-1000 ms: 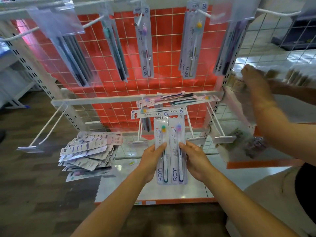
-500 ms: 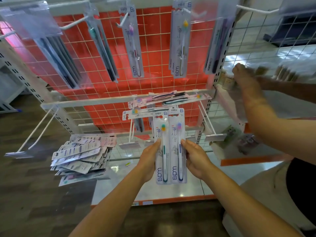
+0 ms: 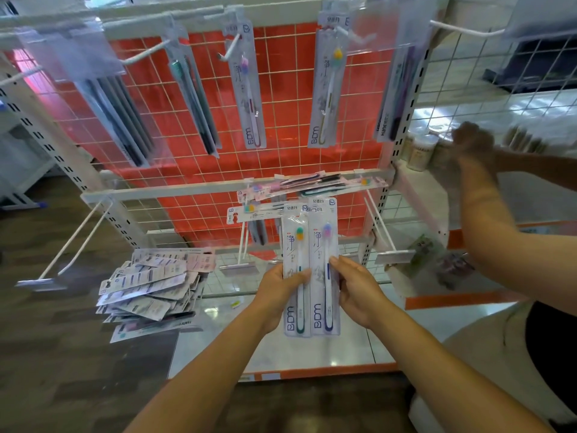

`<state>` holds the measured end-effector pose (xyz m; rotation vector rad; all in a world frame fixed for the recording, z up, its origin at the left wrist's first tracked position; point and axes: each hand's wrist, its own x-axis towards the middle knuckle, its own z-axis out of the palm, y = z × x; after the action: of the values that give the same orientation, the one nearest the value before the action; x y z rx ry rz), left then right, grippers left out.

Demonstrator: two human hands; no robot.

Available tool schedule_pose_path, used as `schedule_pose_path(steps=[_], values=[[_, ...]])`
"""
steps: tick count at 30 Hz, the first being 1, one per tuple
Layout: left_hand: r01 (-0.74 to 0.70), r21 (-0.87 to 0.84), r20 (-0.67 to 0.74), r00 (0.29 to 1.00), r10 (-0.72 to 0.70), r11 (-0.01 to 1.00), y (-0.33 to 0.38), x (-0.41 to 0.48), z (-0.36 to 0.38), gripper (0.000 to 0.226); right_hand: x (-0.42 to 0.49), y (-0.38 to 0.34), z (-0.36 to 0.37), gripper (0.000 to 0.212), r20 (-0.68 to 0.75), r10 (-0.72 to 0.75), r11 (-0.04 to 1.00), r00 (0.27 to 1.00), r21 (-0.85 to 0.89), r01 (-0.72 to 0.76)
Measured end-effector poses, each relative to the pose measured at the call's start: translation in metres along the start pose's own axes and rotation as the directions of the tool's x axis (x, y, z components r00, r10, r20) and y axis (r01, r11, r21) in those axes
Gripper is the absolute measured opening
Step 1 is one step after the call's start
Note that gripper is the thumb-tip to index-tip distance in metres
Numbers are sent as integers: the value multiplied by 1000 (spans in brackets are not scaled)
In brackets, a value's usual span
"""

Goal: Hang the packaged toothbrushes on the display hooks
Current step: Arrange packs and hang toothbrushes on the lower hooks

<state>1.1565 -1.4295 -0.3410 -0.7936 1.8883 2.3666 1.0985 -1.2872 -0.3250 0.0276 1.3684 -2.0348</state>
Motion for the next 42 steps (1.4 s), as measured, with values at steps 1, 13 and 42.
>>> schedule_pose_path(steps=[1,13,42], values=[[4,-4,-1,1000,-4,1000,0,-1,-1,19,0,1,0,29,6,0,1000,1000,-8,0],[64,45,-10,998,-64,997,-10,-6,-11,28,-3,13,-1,26,4,26,999,1000,-21,-26],[-567,304,-81,785,614,765,-114,81,-61,44,95,128,-40,46,274,-258,964,926,14,264]])
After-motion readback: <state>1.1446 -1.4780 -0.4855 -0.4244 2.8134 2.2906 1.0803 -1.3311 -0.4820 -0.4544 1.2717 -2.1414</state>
